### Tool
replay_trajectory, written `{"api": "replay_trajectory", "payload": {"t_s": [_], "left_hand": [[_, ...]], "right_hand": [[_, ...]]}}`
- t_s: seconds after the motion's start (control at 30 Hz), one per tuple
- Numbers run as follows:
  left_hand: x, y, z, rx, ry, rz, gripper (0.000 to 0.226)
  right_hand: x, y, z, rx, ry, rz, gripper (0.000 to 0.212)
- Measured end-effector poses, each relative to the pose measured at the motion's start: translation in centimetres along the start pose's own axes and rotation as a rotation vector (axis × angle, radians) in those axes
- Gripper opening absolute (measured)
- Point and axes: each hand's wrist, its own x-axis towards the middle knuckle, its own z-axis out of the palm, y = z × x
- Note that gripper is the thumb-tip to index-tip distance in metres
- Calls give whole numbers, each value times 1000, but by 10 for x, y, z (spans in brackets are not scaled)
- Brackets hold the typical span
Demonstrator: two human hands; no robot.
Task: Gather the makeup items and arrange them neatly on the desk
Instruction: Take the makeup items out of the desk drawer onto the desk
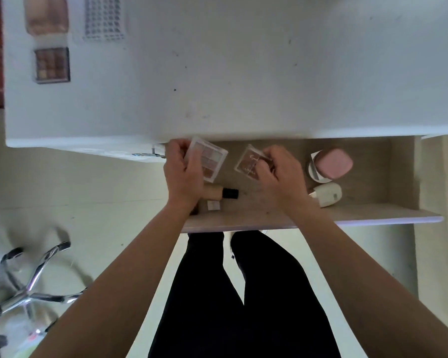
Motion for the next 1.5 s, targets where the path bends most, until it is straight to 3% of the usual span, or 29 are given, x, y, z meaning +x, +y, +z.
{"api": "replay_trajectory", "payload": {"t_s": [0.07,0.2,0.3,0.47,0.6,0.7,0.8,0.93,1.1,1.27,1.5], "left_hand": [[19,9,-18,-97,50,-41,9],[64,17,-65,-208,170,-158,13],[98,14,-102,-233,243,-221,12],[142,8,-146,-221,269,-216,22],[175,8,-154,-206,233,-186,23],[197,6,-153,-138,193,-94,27],[208,-4,-150,92,152,109,38],[211,-20,-140,340,195,355,28],[216,-38,-138,364,316,388,29],[209,-34,-135,298,358,351,28],[138,-42,-112,443,261,447,18]], "right_hand": [[12,-31,6,58,51,-24,1],[47,-84,36,177,64,6,17],[72,-117,67,265,43,60,10],[106,-161,111,404,7,152,20],[129,-178,139,341,1,163,28],[141,-186,149,297,0,166,38],[148,-193,151,228,10,123,46],[153,-197,150,-14,36,-67,31],[158,-192,155,-196,47,-99,34],[143,-183,157,-154,38,-99,52],[89,-137,130,-179,114,-176,32]]}}
